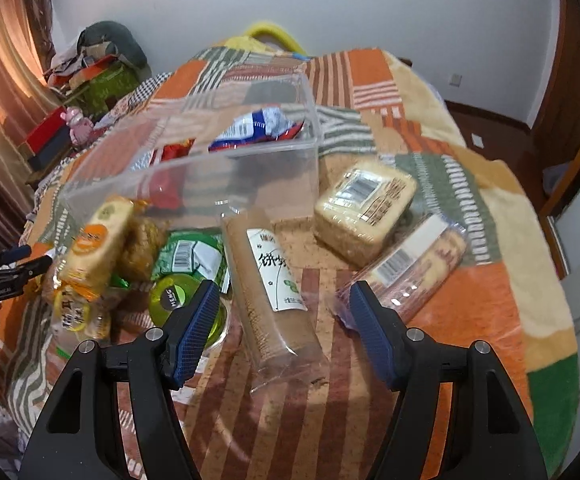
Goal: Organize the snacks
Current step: 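Grasp the yellow snack bag with left tool while right tool grasps the cracker roll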
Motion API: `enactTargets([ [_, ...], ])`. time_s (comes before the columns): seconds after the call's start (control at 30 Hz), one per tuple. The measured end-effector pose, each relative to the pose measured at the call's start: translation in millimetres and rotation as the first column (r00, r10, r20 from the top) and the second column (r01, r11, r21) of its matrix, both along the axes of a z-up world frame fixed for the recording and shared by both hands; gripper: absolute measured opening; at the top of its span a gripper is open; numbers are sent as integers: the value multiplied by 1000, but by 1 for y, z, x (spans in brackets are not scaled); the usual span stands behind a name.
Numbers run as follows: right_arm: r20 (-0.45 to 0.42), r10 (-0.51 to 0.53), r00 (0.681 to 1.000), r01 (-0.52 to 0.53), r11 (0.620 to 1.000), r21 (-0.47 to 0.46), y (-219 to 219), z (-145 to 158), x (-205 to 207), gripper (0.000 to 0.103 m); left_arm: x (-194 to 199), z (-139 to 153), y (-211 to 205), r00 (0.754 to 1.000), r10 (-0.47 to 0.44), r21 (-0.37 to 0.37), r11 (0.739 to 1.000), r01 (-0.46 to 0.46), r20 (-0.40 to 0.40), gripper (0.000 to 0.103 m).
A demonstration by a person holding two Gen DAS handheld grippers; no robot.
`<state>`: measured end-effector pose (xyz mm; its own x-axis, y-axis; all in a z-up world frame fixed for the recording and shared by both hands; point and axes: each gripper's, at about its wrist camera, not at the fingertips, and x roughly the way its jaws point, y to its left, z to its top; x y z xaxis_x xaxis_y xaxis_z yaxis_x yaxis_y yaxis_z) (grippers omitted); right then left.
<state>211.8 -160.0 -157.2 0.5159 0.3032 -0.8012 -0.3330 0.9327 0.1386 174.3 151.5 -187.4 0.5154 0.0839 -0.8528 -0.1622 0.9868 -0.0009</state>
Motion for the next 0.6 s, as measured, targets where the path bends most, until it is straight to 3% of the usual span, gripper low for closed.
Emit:
enactTargets([
  [0.2,-51,45,998,-45,999,-2,11,-14,5,42,-13,-11,11,1000,0,29,1000,0,-29,87],
  [0.47,-76,62,995,-64,998,-16,15,-22,11,41,-12,-22,19,999,-11,-73,997,8,-39,84],
  [0.6,-87,67,994,-70,997,-31,20,-28,16,41,-8,-29,13,999,-15,-63,998,12,-46,80],
])
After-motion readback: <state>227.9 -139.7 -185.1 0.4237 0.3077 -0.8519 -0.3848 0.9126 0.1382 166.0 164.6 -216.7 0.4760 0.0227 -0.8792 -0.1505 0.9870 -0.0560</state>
